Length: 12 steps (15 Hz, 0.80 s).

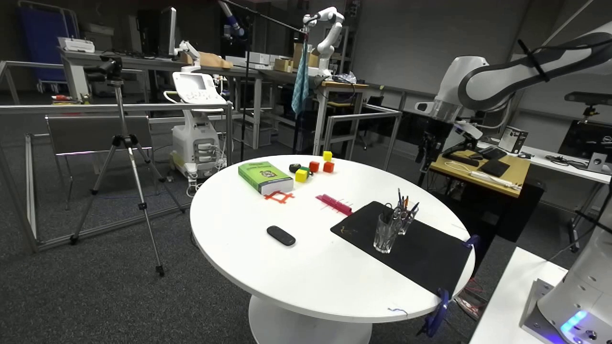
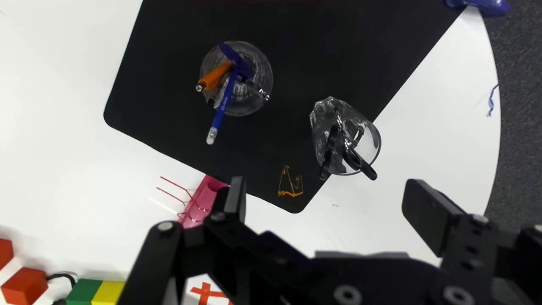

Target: Pick up the silver scissors from the glass cup on the right and put it in the glass cup on the left

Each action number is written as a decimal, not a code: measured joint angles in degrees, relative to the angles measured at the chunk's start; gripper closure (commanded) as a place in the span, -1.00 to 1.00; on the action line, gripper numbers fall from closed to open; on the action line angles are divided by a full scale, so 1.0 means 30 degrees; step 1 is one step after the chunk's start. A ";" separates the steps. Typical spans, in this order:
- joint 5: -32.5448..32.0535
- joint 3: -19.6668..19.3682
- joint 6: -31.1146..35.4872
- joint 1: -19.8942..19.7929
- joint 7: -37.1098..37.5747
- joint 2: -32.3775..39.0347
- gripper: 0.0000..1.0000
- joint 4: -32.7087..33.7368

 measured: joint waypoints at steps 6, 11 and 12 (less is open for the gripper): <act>0.0110 -0.1137 -0.1011 -0.0456 0.1822 -0.1876 -1.00 -0.0884; 0.0151 -0.1427 -0.0966 -0.0454 0.2086 -0.2141 -1.00 -0.1089; 0.0153 -0.1427 -0.0965 -0.0453 0.2087 -0.2141 -1.00 -0.1093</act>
